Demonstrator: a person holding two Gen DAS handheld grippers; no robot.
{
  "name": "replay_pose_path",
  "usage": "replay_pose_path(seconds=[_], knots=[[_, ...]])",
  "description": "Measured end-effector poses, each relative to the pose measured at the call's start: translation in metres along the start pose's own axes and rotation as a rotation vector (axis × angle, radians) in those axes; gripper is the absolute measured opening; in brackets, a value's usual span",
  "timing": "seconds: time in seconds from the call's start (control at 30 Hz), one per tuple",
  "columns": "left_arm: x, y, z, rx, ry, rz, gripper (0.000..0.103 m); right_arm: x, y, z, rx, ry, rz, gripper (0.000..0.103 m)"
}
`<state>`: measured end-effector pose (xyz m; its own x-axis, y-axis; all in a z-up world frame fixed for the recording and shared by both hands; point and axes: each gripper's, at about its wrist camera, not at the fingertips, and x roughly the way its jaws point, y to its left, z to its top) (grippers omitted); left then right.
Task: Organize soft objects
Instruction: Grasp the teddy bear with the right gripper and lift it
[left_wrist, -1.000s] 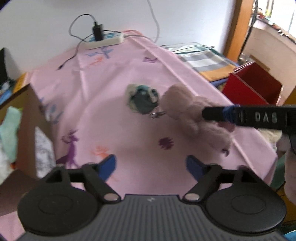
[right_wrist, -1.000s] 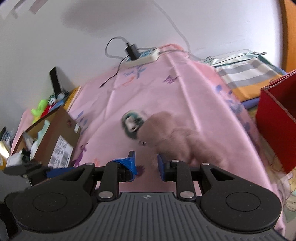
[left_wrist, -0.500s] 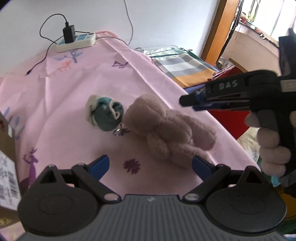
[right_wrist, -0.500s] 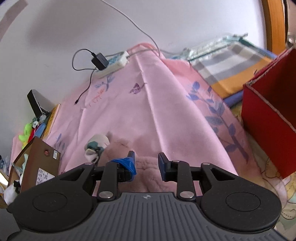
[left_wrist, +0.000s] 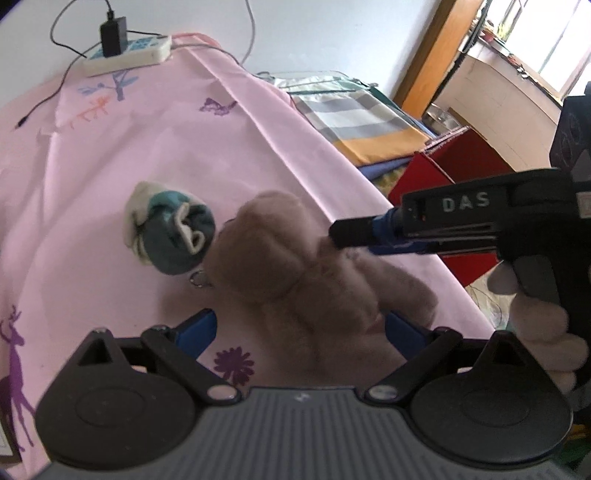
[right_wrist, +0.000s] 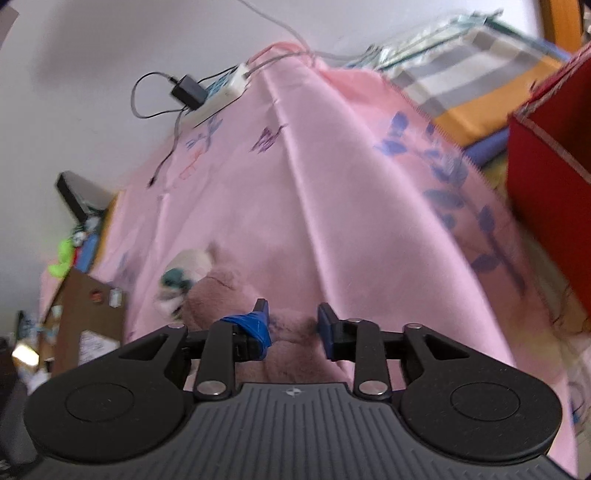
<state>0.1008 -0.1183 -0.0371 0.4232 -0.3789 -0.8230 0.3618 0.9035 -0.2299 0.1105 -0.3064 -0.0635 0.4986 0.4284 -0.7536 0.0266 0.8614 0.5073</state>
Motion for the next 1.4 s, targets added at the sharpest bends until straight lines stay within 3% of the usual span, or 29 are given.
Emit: replay_pose_path(seconds=[0.23,0.3,0.37,0.67,1.03,1.07,1.1,1.2,1.27,1.4], knots=[[-0.003,-0.005,-0.010,0.071,0.000,-0.069,0.096,-0.002,0.008,-0.015,-0.030,0.105,0.063,0.014],[-0.006,-0.006,-0.015,0.099,-0.014,-0.048,0.096,0.000,0.012,-0.022,-0.051,0.144,0.078,0.014],[-0.009,-0.003,-0.019,0.106,-0.018,-0.044,0.088,-0.001,0.014,-0.028,-0.053,0.157,0.096,0.014],[-0.038,0.019,-0.044,0.119,-0.031,-0.039,0.083,0.007,0.039,-0.053,-0.059,0.231,0.147,0.015],[-0.102,0.049,-0.072,0.158,-0.134,0.041,0.083,0.012,0.094,-0.082,-0.071,0.210,0.226,0.016],[-0.110,0.053,-0.074,0.161,-0.151,0.037,0.074,0.011,0.102,-0.083,-0.080,0.201,0.234,0.016],[-0.120,0.056,-0.075,0.156,-0.164,0.006,0.073,0.011,0.108,-0.084,-0.088,0.197,0.246,0.017],[-0.140,0.053,-0.080,0.234,-0.220,0.076,0.072,0.011,0.135,-0.090,-0.132,0.174,0.259,0.018],[-0.152,0.060,-0.079,0.232,-0.237,0.028,0.056,0.011,0.154,-0.095,-0.188,0.160,0.267,0.020],[-0.174,0.076,-0.079,0.225,-0.287,0.002,0.053,0.010,0.171,-0.095,-0.155,0.117,0.303,0.018]])
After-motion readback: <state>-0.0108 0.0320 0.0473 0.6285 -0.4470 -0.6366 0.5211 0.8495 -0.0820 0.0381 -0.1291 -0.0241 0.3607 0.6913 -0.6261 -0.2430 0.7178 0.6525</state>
